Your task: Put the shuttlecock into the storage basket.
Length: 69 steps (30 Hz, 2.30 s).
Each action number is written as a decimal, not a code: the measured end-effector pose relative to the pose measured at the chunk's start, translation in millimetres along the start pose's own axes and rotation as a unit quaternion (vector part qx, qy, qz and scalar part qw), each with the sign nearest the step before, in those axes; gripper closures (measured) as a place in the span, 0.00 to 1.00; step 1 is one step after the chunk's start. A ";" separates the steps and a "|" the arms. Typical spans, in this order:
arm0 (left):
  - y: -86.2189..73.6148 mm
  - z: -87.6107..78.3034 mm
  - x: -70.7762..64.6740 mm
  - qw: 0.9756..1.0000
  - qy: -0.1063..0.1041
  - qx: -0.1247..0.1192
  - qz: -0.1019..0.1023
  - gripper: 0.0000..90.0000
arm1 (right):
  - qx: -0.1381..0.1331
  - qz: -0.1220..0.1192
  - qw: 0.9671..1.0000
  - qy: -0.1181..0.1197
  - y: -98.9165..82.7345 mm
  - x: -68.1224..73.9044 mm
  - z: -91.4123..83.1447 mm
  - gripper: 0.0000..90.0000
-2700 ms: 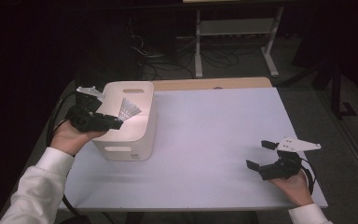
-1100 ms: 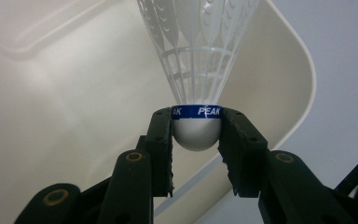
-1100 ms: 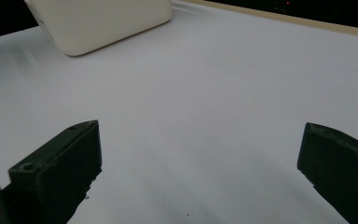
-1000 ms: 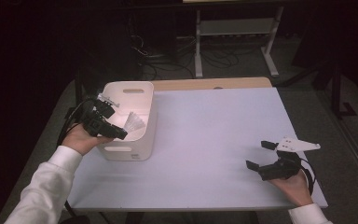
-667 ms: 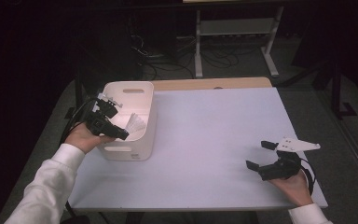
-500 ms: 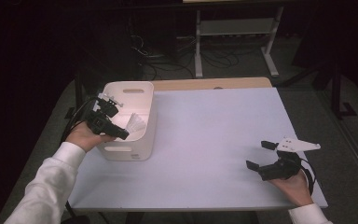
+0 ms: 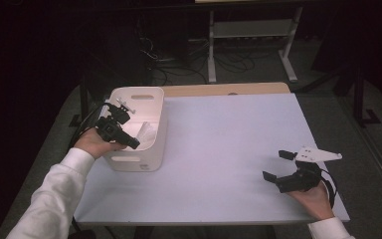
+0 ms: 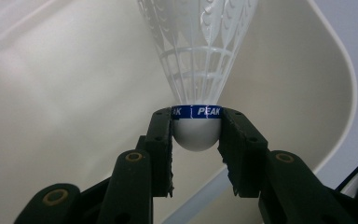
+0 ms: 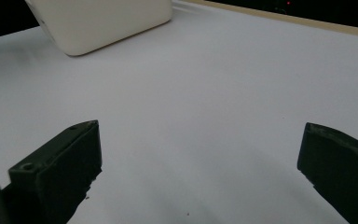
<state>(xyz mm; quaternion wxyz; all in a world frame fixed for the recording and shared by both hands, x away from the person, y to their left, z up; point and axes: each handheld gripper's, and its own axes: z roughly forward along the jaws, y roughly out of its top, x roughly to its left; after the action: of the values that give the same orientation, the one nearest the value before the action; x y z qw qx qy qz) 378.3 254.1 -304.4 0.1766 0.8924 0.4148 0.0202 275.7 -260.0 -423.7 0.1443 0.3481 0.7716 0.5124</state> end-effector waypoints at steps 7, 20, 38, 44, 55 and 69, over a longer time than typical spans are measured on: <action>-0.2 -3.3 2.8 1.000 -0.002 -0.011 0.003 0.53 | 0.001 0.002 1.000 0.000 -0.3 0.0 0.2 0.00; -2.6 -11.7 1.9 0.998 0.026 -0.051 -0.015 0.06 | 0.001 0.002 1.000 0.000 0.0 0.9 -0.2 0.00; -18.8 -31.1 9.9 0.991 0.020 -0.130 -0.020 0.00 | 0.003 0.000 1.000 0.000 0.4 1.4 0.5 0.00; -26.7 -35.3 10.7 0.987 0.009 -0.160 -0.019 0.00 | 0.001 0.001 1.000 0.002 0.5 1.8 0.3 0.00; -40.4 -43.1 -1.0 0.976 -0.008 -0.219 0.001 0.00 | 0.003 0.000 1.000 0.003 0.6 2.2 1.3 0.00; -56.9 -32.3 -12.9 0.965 -0.033 -0.261 0.018 0.00 | -0.002 -0.002 1.000 0.001 0.5 2.1 -0.4 0.00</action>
<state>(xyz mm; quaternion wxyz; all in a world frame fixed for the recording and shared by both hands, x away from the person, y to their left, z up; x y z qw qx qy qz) 322.2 287.8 -291.6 0.4168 0.8226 0.3732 0.1020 274.2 -258.7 -422.8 0.1451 0.3456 0.7713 0.5143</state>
